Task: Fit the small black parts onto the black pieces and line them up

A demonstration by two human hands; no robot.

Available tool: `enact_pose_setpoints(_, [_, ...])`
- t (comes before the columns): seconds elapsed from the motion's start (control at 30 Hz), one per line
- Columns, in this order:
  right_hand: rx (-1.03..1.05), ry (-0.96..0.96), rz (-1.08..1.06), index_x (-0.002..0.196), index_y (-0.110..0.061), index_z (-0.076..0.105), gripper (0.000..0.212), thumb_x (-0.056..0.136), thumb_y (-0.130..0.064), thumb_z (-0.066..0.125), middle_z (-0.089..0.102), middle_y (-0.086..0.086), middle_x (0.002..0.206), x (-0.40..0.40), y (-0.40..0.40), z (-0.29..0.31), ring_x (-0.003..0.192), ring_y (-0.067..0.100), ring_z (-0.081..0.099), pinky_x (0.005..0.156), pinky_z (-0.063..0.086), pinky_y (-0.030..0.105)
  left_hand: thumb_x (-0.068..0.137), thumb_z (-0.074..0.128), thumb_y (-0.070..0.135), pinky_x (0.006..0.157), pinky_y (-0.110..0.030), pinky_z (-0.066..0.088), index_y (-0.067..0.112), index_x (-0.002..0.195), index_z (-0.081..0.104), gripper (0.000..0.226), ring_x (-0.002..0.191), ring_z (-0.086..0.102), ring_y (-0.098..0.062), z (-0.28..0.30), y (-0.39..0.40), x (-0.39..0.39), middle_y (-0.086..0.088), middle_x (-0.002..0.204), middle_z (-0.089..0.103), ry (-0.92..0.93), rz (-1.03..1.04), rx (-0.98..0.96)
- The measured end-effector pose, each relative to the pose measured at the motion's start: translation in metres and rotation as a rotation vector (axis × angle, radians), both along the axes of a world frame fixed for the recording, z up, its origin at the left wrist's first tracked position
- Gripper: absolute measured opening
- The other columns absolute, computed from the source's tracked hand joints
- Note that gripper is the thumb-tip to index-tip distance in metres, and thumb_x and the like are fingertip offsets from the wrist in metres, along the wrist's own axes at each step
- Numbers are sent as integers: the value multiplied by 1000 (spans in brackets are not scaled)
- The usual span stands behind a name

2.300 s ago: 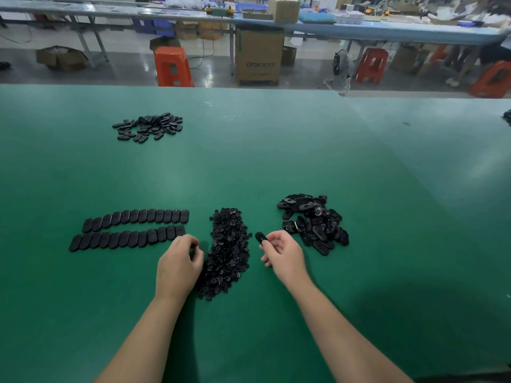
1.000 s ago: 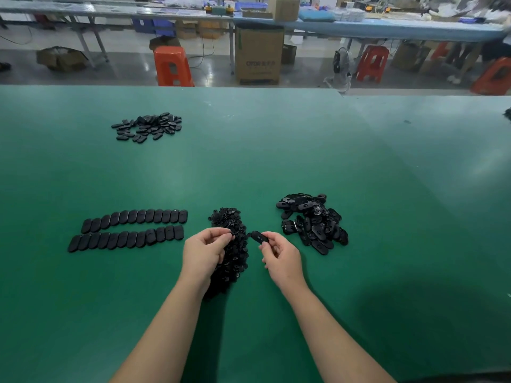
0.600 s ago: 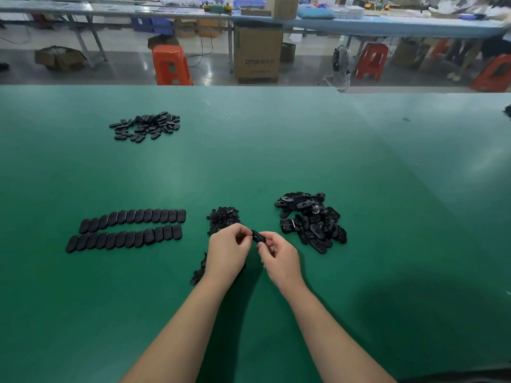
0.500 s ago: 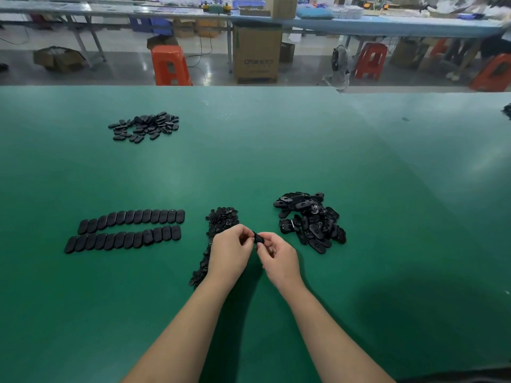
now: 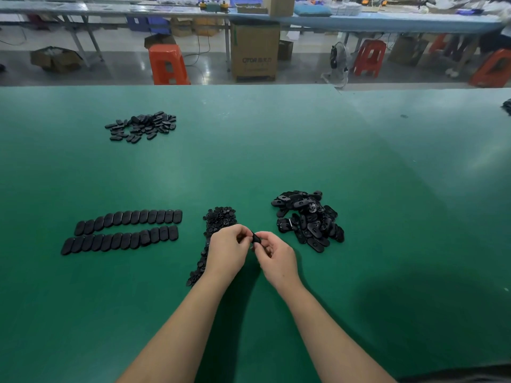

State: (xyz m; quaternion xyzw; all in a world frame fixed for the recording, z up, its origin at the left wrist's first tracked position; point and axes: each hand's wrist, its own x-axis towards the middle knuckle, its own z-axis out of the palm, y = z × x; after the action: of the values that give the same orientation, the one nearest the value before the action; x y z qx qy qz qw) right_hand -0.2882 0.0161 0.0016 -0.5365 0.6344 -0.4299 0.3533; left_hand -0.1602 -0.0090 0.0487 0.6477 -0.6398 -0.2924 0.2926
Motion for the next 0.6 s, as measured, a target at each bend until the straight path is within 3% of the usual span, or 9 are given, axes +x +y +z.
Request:
enact_pose_setpoints(0.17, [6,-27,24,100,-44,67,23,95,-22,63,73,-7,85,0,0,0,78,14,69,77,59,45,88,69,15,73,-29,49,22,84,72,8,78,57,-6,-3,0,-1,9,90,57,-37,34,-45])
enact_pose_setpoints(0.33, [11,-74,15,93,-49,64,31,97,-18,62,74,-11,83,-2,1,0,63,3,63,72,59,37,84,77,20,80,-30,51,26,100,71,19,78,62,-12,-4,-6,4,10,93,64,42,18,27])
enact_pose_setpoints(0.47, [12,-78,13,100,-38,67,19,100,-21,58,72,-9,85,-2,1,1,70,5,60,71,55,34,80,80,21,62,-37,58,26,76,71,11,51,59,-10,-6,-8,10,6,63,69,174,-2,168])
enact_pose_setpoints(0.6, [8,-80,-14,105,-24,67,10,101,-24,58,71,-4,89,-3,0,1,72,10,59,70,53,34,80,81,21,50,-31,53,22,74,71,11,44,59,-12,-6,-4,4,4,60,69,286,8,193])
